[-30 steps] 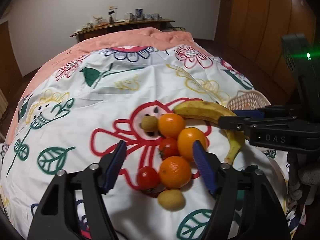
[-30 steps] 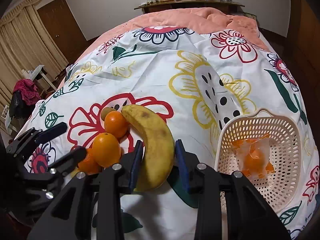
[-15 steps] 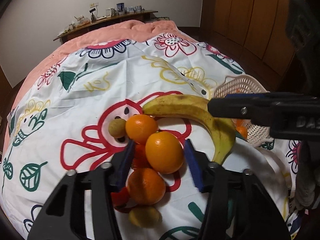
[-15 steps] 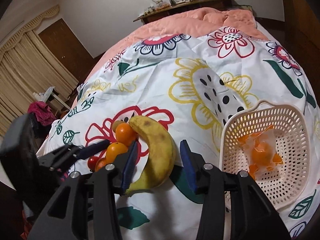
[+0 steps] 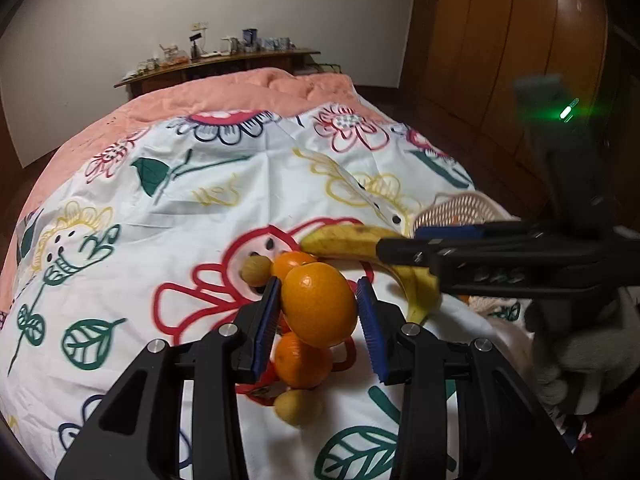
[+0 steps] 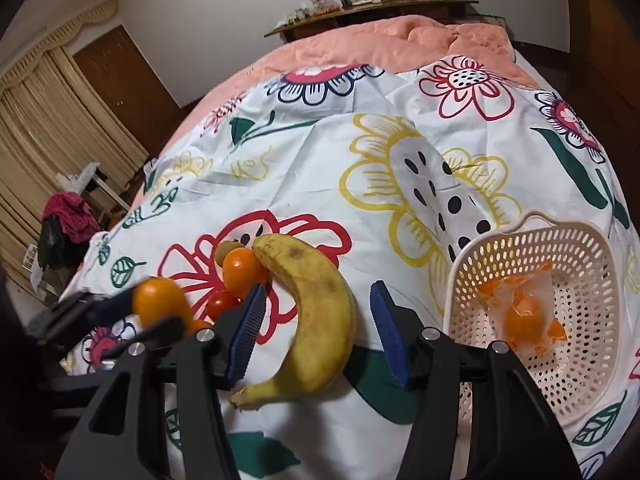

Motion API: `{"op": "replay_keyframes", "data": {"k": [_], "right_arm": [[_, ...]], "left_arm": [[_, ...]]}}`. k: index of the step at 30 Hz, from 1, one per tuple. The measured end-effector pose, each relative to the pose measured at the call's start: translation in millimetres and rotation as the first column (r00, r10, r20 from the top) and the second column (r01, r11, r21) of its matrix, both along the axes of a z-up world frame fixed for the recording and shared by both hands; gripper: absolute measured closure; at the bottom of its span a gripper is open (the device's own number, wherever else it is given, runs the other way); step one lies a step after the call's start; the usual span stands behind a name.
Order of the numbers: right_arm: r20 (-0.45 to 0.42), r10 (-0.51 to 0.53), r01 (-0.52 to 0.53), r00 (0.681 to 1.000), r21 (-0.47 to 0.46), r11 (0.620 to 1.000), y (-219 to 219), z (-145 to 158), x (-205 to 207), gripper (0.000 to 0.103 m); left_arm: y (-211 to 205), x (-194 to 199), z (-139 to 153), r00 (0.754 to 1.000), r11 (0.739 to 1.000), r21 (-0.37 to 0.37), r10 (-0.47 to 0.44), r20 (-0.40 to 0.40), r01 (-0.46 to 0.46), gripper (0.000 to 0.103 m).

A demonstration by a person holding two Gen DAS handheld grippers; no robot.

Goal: Organize fruits
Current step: 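Grasp the banana with the right tool while the left tool grasps another orange, then carry the banana into the white basket and open the right tool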

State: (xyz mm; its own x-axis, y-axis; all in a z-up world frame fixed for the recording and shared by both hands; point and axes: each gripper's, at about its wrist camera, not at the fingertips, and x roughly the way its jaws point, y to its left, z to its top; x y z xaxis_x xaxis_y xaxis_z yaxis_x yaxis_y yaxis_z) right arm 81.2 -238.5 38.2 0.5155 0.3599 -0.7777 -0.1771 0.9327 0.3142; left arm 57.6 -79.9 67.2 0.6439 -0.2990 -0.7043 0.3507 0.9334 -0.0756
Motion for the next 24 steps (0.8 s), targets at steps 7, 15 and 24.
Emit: {"op": "replay_keyframes", "data": {"k": [7,15,24], "right_arm": [[-0.056,0.029,-0.036,0.998,-0.122,0.992,20,-14,19,0.048],[-0.016,0.099,-0.099,0.995,-0.328,0.939,47,-11,12,0.066],[0.007,0.007,-0.006,1.000,-0.196,0.981,3,-7,-1,0.069]], "left_arm": [[20,-5,15,0.999,0.999,-0.036,0.039,0.029,-0.038,0.063],[23,-7,12,0.998,0.998,-0.041,0.055,0.021,-0.054,0.063],[19,-9,12,0.998,0.998,-0.039,0.050,0.024,-0.049,0.063]]}}
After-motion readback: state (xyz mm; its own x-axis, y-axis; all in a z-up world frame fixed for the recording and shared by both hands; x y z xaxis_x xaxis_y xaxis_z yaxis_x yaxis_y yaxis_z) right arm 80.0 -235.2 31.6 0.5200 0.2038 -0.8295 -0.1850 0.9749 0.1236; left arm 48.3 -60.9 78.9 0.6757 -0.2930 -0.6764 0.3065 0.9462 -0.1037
